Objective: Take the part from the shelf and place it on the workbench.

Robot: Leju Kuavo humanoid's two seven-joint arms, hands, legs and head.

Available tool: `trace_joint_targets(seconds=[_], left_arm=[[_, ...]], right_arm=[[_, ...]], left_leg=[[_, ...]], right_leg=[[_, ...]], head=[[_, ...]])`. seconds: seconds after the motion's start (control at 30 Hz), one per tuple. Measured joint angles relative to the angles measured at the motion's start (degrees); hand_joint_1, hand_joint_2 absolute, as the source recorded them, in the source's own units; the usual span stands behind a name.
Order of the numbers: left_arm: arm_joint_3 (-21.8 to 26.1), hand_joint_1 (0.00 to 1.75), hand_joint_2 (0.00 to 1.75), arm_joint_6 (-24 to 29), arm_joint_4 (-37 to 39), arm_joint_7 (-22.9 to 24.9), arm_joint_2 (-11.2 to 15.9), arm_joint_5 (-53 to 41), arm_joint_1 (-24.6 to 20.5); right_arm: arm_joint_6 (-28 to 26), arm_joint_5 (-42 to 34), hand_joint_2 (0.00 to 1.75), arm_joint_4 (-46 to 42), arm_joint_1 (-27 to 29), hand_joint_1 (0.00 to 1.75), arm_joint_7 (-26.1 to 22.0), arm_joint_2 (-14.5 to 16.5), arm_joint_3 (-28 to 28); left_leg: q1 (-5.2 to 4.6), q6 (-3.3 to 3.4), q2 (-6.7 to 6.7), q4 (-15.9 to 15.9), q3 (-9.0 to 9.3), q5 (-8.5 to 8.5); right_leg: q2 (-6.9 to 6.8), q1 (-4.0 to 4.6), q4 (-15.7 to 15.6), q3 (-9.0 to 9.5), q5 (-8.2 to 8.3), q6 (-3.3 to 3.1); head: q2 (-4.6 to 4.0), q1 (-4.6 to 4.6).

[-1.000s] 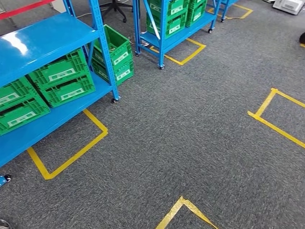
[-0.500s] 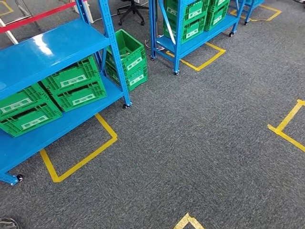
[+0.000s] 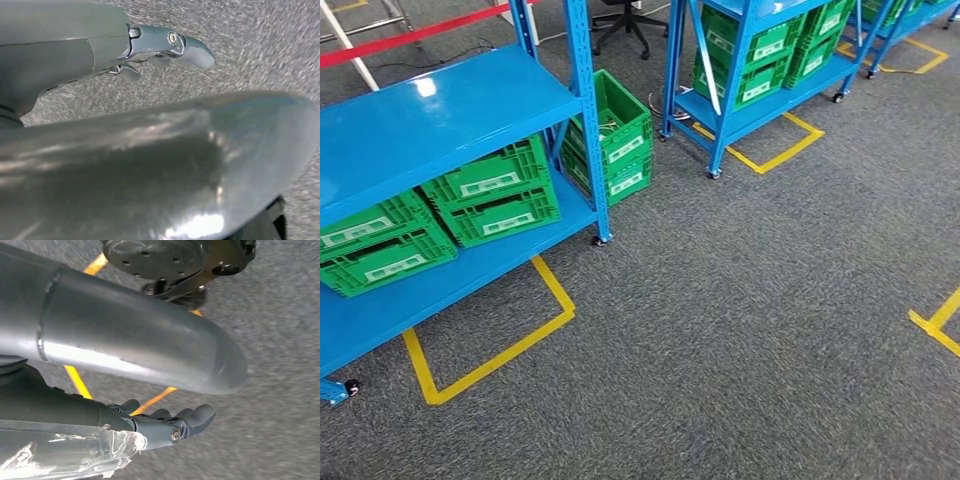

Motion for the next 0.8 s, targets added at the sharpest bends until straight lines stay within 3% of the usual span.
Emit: trace_joint_targets(seconds=[0.03,0.1,0.13,0.17,0.23,0.3,0.37,0.43,0.47,0.5,0.53,0.57,0.6,0.67,0.73,0.8], left_arm=[[0.0,0.00,0.00,0.0,0.1,0.0,0.0,0.0,0.0],[0.0,0.00,0.00,0.0,0.4,0.0,0.0,0.0,0.1],[0.1,0.00,0.00,0.0,0.5,-0.1,0.0,0.0,0.2],[0.1,0.00,0.00,0.0,0.5,-0.1,0.0,0.0,0.4],[0.1,0.00,0.00,0.0,0.6,-0.1,0.1,-0.1,0.5],[0.1,0.00,0.00,0.1,0.6,-0.2,0.2,-0.1,0.3],[0.1,0.00,0.00,0.2,0.7,-0.4,0.2,-0.3,-0.2],[0.1,0.00,0.00,0.3,0.9,-0.6,0.2,-0.5,-0.5],[0.1,0.00,0.00,0.4,1.1,-0.6,0.2,-0.6,-0.5],[0.1,0.00,0.00,0.5,1.3,-0.6,0.3,-0.7,-0.5],[0.1,0.00,0.00,0.6,1.5,-0.7,0.4,-0.8,-0.5],[0.1,0.00,0.00,0.8,1.7,-0.7,0.5,-0.9,-0.6],[0.1,0.00,0.00,0.9,1.9,-0.7,0.5,-1.0,-0.7],[0.0,0.00,0.00,1.1,2.3,-0.9,0.6,-1.1,-1.2],[0.0,0.00,0.00,1.3,2.9,-1.3,0.6,-1.2,-1.4],[0.1,0.00,0.00,1.6,3.4,-1.5,0.7,-1.2,-1.3]], right_arm=[[0.0,0.0,0.00,0.0,0.0,0.00,0.0,0.0,0.0],[0.0,0.0,0.00,0.1,0.3,0.00,0.0,0.0,-0.1],[0.0,0.0,0.00,0.1,0.5,0.00,0.0,0.0,-0.1],[0.0,0.0,0.00,0.1,0.6,0.00,0.1,0.0,-0.1],[0.0,0.1,0.00,0.0,0.5,0.00,0.0,0.0,-0.2],[0.1,0.1,0.00,-0.1,0.4,0.00,0.0,0.0,-0.1],[0.3,0.2,0.00,-0.2,0.4,0.00,0.0,0.0,-0.1],[0.7,0.4,0.00,-0.2,0.4,0.00,0.0,0.0,-0.1],[0.8,0.6,0.00,-0.2,0.3,0.00,0.0,0.0,-0.1],[1.0,0.8,0.00,-0.2,0.3,0.00,-0.1,0.0,-0.1],[1.1,1.0,0.00,-0.3,0.2,0.00,-0.1,0.0,-0.2],[1.3,1.2,0.00,-0.3,0.2,0.00,-0.2,0.0,-0.2],[1.4,1.4,0.00,-0.3,0.2,0.00,-0.3,0.0,-0.2],[1.5,1.8,0.00,-0.3,0.2,0.00,-0.5,0.0,-0.2],[1.6,2.2,0.00,-0.3,0.0,0.00,-0.7,0.0,-0.2],[1.6,2.6,0.00,-0.4,-0.3,0.00,-0.9,0.0,-0.2]], left_leg=[[0.09,-0.14,-0.78,0.0,0.91,-0.67],[0.22,-0.63,-2.33,0.1,2.01,-1.78],[0.24,-0.93,-3.01,0.2,2.18,-2.17],[0.26,-1.22,-3.57,0.3,2.13,-2.40],[0.27,-1.67,-4.07,0.3,2.05,-2.58],[0.03,-2.22,-1.79,2.0,1.33,-3.20],[-0.09,-2.93,1.73,7.8,-1.84,-5.58],[0.07,-3.32,3.10,14.6,-6.16,-8.05],[0.11,-3.35,3.23,16.1,-7.40,-7.97],[0.11,-3.28,3.28,15.5,-7.57,-6.73],[0.06,-3.09,3.55,12.9,-6.67,-4.49],[-0.11,-2.76,4.53,9.2,-5.10,-1.89],[-0.39,-2.49,5.80,5.6,-3.58,-0.36],[-0.77,-2.07,7.87,1.4,-1.92,0.44],[-0.69,-1.83,7.22,0.7,-1.74,0.19],[-0.31,-1.42,5.89,0.3,-1.46,0.57]], right_leg=[[0.48,-0.06,-2.6,-0.56,2.06,0.04],[3.01,-0.36,-8.2,-1.22,10.17,0.19],[4.03,-0.44,-9.9,-1.28,13.44,0.00],[4.52,-0.39,-10.6,-1.42,15.34,-0.29],[3.53,-0.23,-10.8,-0.97,15.69,-1.11],[2.23,-0.39,-11.5,0.09,15.61,-1.59],[0.61,-0.42,-12.1,1.17,15.19,-2.18],[-1.02,-0.28,-12.2,1.79,14.63,-2.61],[-1.75,-0.22,-12.2,2.10,14.33,-2.71],[-2.43,-0.17,-12.2,2.45,14.01,-2.75],[-3.07,-0.13,-12.2,2.82,13.67,-2.73],[-3.69,-0.09,-12.3,3.19,13.29,-2.65],[-4.25,0.03,-12.2,3.62,12.86,-2.45],[-5.44,0.44,-12.3,4.17,11.98,-1.93],[-6.80,0.80,-12.6,4.78,11.32,-1.44],[-5.55,0.78,-11.7,5.09,10.26,-0.85]], head=[[0.00,0.02],[0.00,0.14],[0.00,0.15],[0.00,0.15],[0.00,0.08],[0.00,-0.15],[0.00,-0.61],[0.00,-0.83],[0.00,-0.84],[0.00,-0.84],[0.00,-0.84],[0.00,-0.84],[0.00,-0.85],[0.00,-0.96],[0.00,-0.93],[0.00,-0.60]])
